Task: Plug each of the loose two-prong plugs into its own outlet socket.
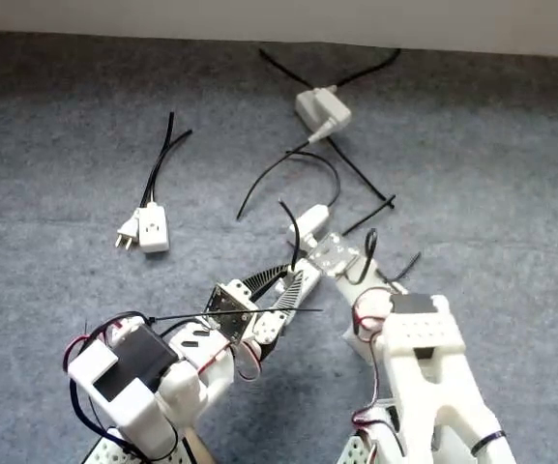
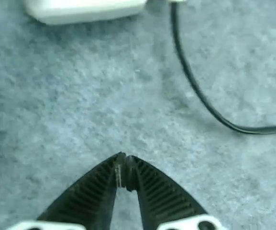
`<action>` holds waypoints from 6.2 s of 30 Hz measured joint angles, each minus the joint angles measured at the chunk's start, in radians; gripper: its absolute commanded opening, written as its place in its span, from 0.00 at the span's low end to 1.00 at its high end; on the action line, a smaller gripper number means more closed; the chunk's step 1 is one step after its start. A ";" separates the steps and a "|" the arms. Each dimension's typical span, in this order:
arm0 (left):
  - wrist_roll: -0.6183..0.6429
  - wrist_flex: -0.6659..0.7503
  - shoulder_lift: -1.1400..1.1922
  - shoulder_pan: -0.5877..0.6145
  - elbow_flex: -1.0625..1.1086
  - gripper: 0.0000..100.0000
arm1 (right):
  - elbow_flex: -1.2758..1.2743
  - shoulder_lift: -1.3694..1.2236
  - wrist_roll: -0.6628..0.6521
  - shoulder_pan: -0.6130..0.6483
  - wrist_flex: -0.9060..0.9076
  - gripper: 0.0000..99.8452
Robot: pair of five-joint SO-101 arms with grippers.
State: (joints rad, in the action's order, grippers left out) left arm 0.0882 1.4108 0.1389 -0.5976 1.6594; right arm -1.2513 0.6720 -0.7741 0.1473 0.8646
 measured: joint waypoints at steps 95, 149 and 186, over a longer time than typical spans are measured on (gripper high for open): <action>-0.025 -0.084 0.005 0.017 -0.041 0.01 | -0.411 0.512 0.557 0.012 -0.718 0.01; -0.064 -0.021 0.011 0.124 -0.002 0.22 | -0.064 -0.135 0.710 -0.092 -0.649 0.19; -0.084 0.178 0.011 0.192 -0.002 0.01 | -0.064 -0.135 0.710 -0.092 -0.690 0.19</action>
State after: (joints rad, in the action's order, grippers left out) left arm 0.0038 1.5888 0.1496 -0.4058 1.6579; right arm -1.3157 0.5370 -0.0637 0.0552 0.1741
